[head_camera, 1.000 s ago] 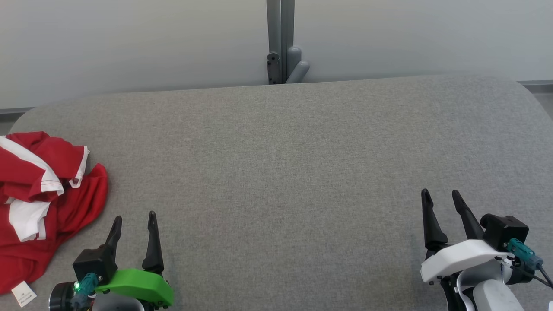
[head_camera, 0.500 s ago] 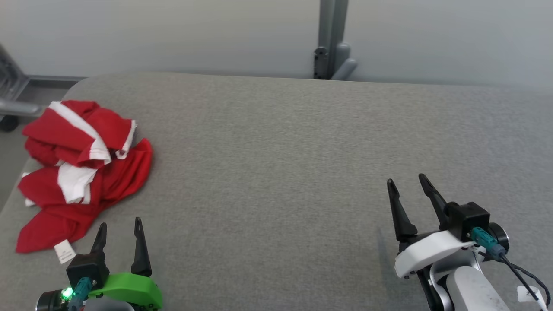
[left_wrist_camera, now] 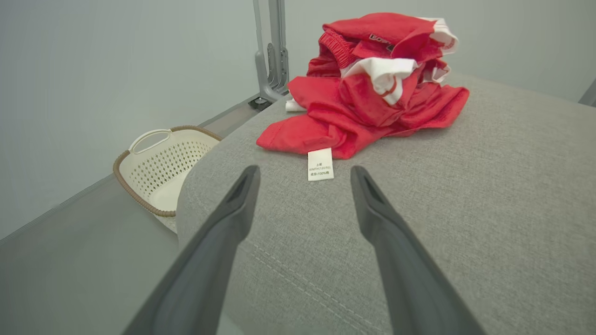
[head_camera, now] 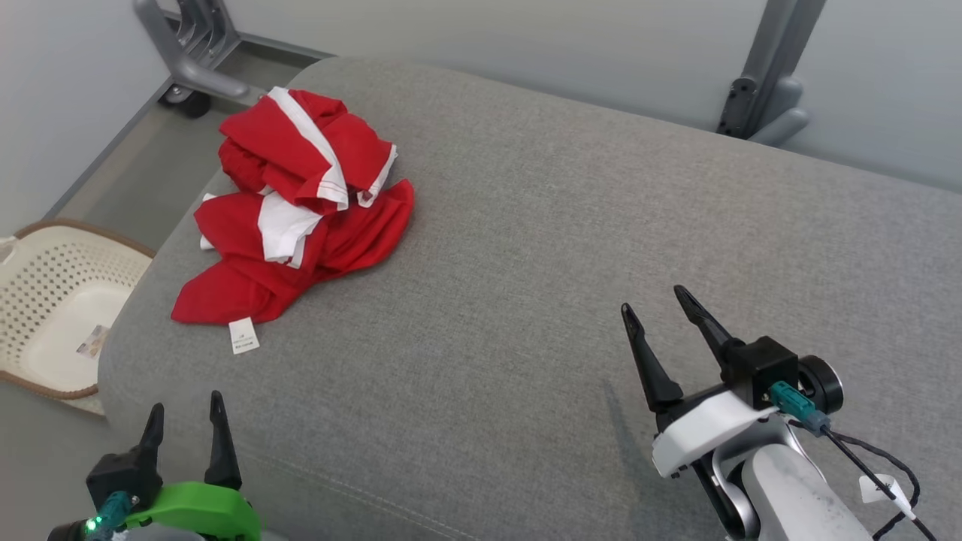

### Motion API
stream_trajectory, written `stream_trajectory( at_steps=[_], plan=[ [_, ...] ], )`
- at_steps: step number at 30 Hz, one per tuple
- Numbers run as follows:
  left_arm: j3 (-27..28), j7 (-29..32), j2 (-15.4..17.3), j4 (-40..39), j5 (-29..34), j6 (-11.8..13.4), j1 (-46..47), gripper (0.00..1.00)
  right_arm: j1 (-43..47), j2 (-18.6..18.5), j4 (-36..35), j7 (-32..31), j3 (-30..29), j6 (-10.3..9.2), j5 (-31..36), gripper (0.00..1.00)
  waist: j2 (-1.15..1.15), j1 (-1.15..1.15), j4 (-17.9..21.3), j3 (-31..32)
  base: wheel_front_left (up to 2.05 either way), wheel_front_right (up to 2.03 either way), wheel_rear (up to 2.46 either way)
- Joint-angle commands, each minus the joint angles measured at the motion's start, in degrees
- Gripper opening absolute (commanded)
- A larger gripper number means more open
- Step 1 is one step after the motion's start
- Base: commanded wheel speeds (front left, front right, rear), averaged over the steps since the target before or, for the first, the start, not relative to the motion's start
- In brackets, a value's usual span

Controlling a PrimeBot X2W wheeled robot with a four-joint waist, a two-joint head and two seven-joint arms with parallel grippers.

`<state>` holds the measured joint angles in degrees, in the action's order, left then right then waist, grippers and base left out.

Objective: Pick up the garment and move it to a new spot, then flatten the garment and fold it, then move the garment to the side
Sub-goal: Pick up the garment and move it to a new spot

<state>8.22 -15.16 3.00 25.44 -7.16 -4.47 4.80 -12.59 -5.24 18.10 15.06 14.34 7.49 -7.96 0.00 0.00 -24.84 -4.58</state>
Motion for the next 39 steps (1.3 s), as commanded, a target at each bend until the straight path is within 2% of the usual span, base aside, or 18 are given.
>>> stream_trajectory(
  at_steps=[1, 3, 5, 6, 8, 14, 18, 21, 24, 28, 34, 35, 36, 39],
  plan=[
    [0.72, -0.01, 0.0, 1.52, -1.63, -0.83, 2.72, 1.0, -1.05, -0.94, -0.12, 0.19, -0.18, 0.0, -0.27, 1.0, 0.0, 0.0, -0.56, -3.08, 0.0, 0.0, 0.0],
    [2.21, -0.01, 0.57, 3.14, -3.62, -1.78, 5.84, 1.0, -1.41, -1.42, -0.35, 0.19, -0.25, 0.0, -0.1, 1.0, 0.0, 0.0, 0.48, -4.49, 0.0, 0.0, 0.0],
    [2.61, -0.01, 2.7, 4.05, -5.19, -2.57, 9.7, 1.0, -2.14, -2.3, -0.73, 0.19, -0.59, 0.0, 0.02, 1.0, 0.0, 0.0, 1.53, -6.14, 0.0, 0.0, 0.0],
    [2.61, -0.01, 2.7, 4.05, -5.19, -2.57, 9.7, 1.0, -2.14, -2.3, -0.73, 0.19, -0.59, 0.0, 0.02, 1.0, 0.0, 0.0, 1.53, -6.14, 0.0, 0.0, 0.0],
    [1.53, 0.01, 4.89, 6.29, -6.59, -3.02, 13.93, 1.0, -2.54, -3.07, -1.01, 0.19, -1.11, 0.0, 0.24, 1.0, 0.0, 0.0, 2.53, -7.87, 0.0, 0.0, 0.0],
    [-11.73, 1.96, 14.21, 11.48, -17.74, -3.02, 29.9, 1.0, -4.22, -5.01, -2.34, 0.19, -1.66, -0.01, 1.23, 1.0, 0.0, 0.0, 6.24, -13.28, 0.0, 0.0, 0.0],
    [-20.37, 7.08, 19.5, 12.88, -27.07, -3.03, 38.3, 1.0, -5.76, -6.37, -2.8, 0.19, -1.72, -0.01, 1.74, 1.0, 0.0, 0.0, 8.93, -16.89, 0.0, 0.0, 0.0],
    [-26.63, 10.74, 22.14, 13.55, -33.05, -3.04, 42.01, 1.0, -6.3, -6.8, -2.84, 0.19, -2.15, -0.01, 1.81, 1.0, 0.0, 0.0, 10.63, -18.65, 0.0, 0.0, 0.0],
    [-30.91, 13.4, 23.97, 15.39, -38.12, -3.04, 44.0, 1.0, -6.41, -6.92, -3.03, 0.19, -2.5, -0.01, 1.91, 1.0, 0.0, 0.0, 12.04, -19.52, 0.0, 0.0, 0.0],
    [-34.75, 16.8, 24.33, 18.74, -43.09, -3.04, 44.93, 1.0, -5.72, -6.67, -2.82, 0.19, -3.17, -0.01, 1.75, 1.0, 0.0, 0.0, 13.0, -19.4, 0.0, 0.0, 0.0],
    [-37.92, 17.78, 24.8, 24.98, -45.05, -3.04, 46.16, 1.0, -5.31, -5.9, -3.02, 0.19, -3.45, -0.01, 2.07, 1.0, 0.0, 0.0, 13.53, -18.43, 0.0, 0.0, 0.0],
    [-38.13, 17.3, 24.47, 25.98, -45.29, -3.04, 46.45, 0.31, -5.33, -5.76, -3.08, 0.19, -3.45, -0.01, 2.09, 1.0, 0.0, 0.0, 13.56, -18.24, 0.0, 0.0, 0.0],
    [-38.58, 16.58, 24.42, 26.78, -44.92, -3.04, 46.7, 0.0, -5.32, -5.6, -3.07, 0.19, -3.41, -0.01, 2.09, 1.0, 0.0, 0.0, 13.58, -18.0, 0.0, 0.0, 0.0],
    [-39.09, 15.02, 23.45, 28.4, -45.66, -3.04, 46.91, 0.0, -4.99, -5.32, -2.88, 0.19, -3.48, -0.01, 1.82, 1.0, 0.0, 0.0, 13.64, -17.07, 0.0, 0.0, 0.0]
  ],
)
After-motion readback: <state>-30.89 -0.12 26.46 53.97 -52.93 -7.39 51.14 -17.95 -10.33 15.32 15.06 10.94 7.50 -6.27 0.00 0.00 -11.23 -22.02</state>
